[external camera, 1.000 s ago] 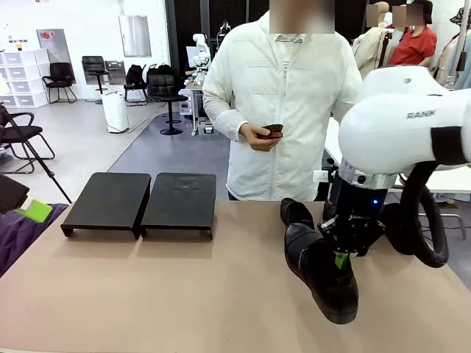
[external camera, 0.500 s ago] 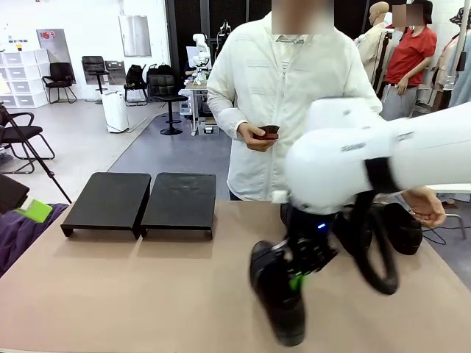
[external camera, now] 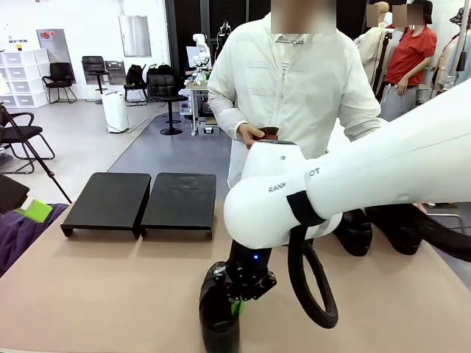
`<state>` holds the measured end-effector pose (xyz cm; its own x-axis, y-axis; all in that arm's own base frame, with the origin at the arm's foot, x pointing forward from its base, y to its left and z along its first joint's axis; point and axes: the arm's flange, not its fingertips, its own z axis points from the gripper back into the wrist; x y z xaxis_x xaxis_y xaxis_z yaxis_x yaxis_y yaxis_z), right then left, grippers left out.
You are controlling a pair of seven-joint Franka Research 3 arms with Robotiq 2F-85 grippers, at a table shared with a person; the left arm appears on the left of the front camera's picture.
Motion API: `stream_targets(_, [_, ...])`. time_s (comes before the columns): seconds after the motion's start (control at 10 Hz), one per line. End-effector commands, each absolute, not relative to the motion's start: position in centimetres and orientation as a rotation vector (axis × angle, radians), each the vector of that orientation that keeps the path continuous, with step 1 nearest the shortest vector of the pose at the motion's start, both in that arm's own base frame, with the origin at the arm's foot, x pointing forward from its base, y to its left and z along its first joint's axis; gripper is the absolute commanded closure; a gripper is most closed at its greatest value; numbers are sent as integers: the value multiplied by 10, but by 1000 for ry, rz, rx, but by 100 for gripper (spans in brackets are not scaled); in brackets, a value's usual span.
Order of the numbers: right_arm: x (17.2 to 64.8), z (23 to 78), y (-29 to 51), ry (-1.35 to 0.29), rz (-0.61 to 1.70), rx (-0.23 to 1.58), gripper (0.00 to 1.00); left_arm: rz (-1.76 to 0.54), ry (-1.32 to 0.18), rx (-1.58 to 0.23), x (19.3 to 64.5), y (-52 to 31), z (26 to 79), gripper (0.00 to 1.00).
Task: Organize the shoes by placing them on the stand.
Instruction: Pick up one Shoe and place it in the middle of the table.
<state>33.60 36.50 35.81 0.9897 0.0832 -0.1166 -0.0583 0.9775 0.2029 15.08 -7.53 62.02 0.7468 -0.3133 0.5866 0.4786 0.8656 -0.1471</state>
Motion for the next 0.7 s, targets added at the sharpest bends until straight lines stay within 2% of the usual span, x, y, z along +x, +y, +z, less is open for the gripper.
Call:
stream_targets(0.0, [354, 358, 379, 114, 19, 255, 100, -457, -579, -314, 151, -75, 621, 0])
stream_targets(0.3, [364, 352, 380, 123, -11, 284, 100, -457, -579, -314, 151, -75, 621, 0])
stream_targets(0.4, [364, 352, 381, 136, 13, 294, 65, -457, -579, -314, 151, -75, 621, 0])
stream_targets(0.5, [364, 353, 381, 128, 10, 291, 5, -457, -579, -314, 151, -75, 621, 0])
stream_targets(0.6, [363, 355, 378, 117, 13, 290, 0, -457, -579, -314, 151, -75, 621, 0])
